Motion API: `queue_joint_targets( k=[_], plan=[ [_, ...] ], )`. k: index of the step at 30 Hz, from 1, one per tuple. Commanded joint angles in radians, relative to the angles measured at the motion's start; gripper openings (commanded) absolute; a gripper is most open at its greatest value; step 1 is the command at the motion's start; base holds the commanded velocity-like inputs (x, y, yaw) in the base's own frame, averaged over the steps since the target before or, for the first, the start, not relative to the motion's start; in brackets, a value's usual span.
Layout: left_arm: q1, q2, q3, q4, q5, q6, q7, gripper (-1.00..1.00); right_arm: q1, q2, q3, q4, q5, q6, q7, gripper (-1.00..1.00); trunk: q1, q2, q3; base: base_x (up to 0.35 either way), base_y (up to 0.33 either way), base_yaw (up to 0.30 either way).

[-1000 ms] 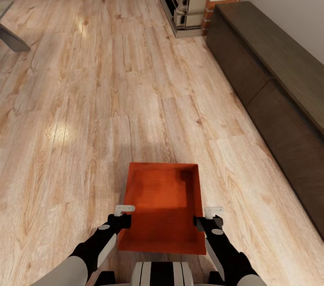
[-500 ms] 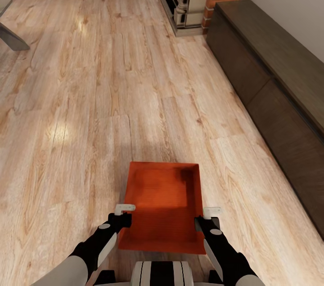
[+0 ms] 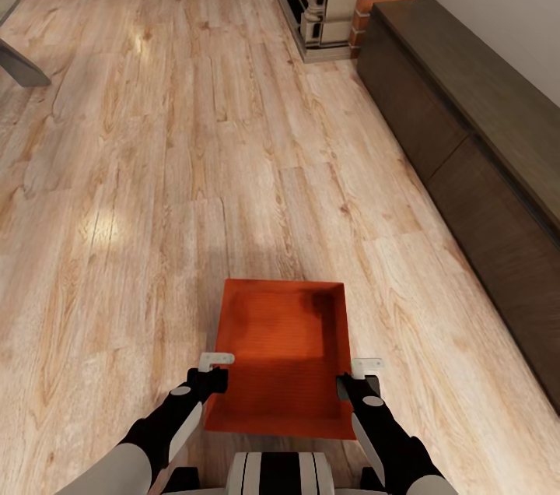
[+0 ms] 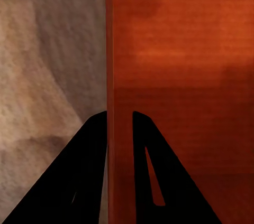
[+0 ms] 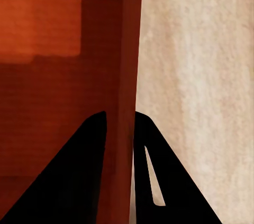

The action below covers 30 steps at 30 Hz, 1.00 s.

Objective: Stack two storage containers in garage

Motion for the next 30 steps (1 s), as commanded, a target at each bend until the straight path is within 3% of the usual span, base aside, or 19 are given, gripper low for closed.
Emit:
queue_joint_targets(
  k=[1,30],
  plan=[
    [-0.003,0.002,-0.001,-0.057,0.008,-0.017,0.007,-1.00,0.000,-0.004,0.000,-0.001,0.010,0.009,-0.013,-1.00,0.000,0.000,0.000,0.000,0.000,0.000],
    [-0.001,0.002,-0.001,-0.050,0.003,-0.018,0.001,-1.00,0.000,-0.004,0.000,-0.001,0.010,0.009,-0.013,-1.00,0.000,0.000,0.000,0.000,0.000,0.000]
  ],
)
